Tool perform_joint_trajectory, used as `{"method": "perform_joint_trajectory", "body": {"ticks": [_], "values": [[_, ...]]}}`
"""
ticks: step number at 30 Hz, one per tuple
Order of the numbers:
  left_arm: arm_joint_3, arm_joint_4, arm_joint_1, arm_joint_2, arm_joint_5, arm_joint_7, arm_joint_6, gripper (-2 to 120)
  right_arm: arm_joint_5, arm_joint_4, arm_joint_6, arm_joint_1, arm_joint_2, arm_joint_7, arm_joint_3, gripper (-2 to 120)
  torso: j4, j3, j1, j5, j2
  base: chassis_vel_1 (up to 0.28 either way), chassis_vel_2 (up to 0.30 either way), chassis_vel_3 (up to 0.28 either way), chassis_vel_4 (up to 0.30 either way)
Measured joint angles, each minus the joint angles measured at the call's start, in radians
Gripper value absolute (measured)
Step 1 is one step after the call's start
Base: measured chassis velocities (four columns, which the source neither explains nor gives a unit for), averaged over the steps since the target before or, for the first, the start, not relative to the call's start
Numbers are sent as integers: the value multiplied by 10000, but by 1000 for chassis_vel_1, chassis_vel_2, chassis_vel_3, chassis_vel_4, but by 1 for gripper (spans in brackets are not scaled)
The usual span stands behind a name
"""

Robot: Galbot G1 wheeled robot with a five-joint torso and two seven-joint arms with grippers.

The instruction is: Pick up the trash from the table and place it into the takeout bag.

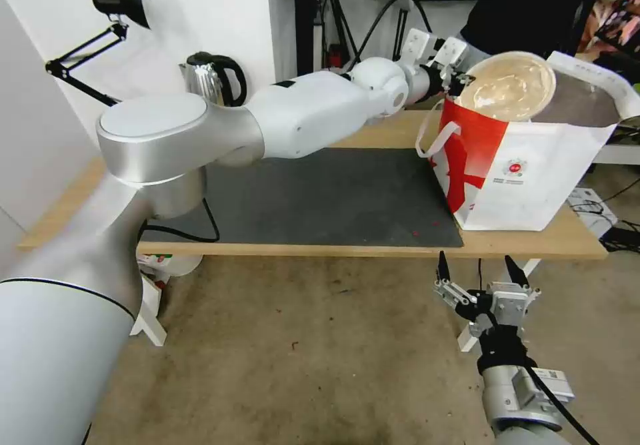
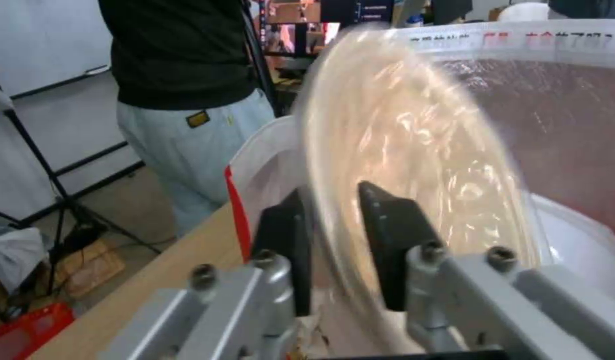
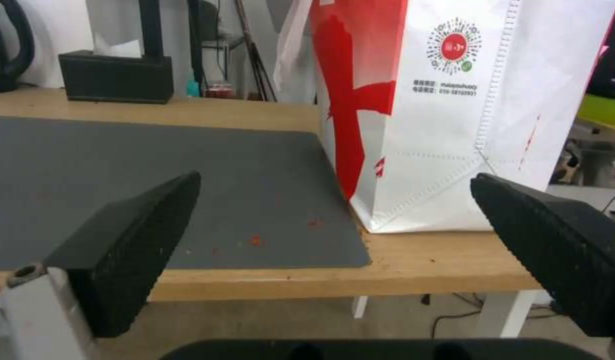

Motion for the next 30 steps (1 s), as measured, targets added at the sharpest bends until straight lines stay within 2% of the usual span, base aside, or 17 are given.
{"method": "perform_joint_trajectory", "body": {"ticks": [3,4,7,8,9,10,12,13,16,20,30], "values": [[-11,-16,-40,1,4,1,47,36,0,0,0,0,0,0,0,100,-1,1,0,0,0,0,0,0,0],[-11,-16,-40,1,4,1,47,36,0,0,0,0,0,0,0,100,-1,1,0,0,0,0,0,0,0],[-29,-37,-162,4,-4,1,164,50,0,0,0,0,0,0,0,100,-1,0,0,0,0,0,0,0,0],[-29,-58,-202,5,-11,0,191,57,0,0,0,0,0,0,0,100,0,0,0,0,0,0,0,0,0],[-29,-58,-202,5,-11,0,191,57,0,0,0,0,0,0,0,100,0,0,0,0,0,0,0,0,0],[-30,-153,-288,5,-49,-2,238,72,0,0,0,0,0,0,0,100,-1,1,0,0,0,0,0,0,0],[-90,-145,-319,2,-81,-3,327,80,0,0,0,0,0,0,0,100,-1,0,0,0,-1,0,0,0,0],[-90,-145,-319,2,-81,-3,327,80,0,0,0,0,0,0,0,100,-1,0,0,0,-1,0,0,0,0],[-131,-155,-348,3,-101,-4,340,95,0,0,0,0,0,0,0,100,0,0,0,0,0,0,0,0,0],[-130,-224,-387,2,-106,-7,341,99,0,0,0,0,0,0,0,100,0,0,0,0,-1,0,0,0,0],[-59,-315,-425,3,-112,-9,341,100,0,0,0,0,0,0,0,100,0,0,0,0,-3,0,0,0,0]]}}
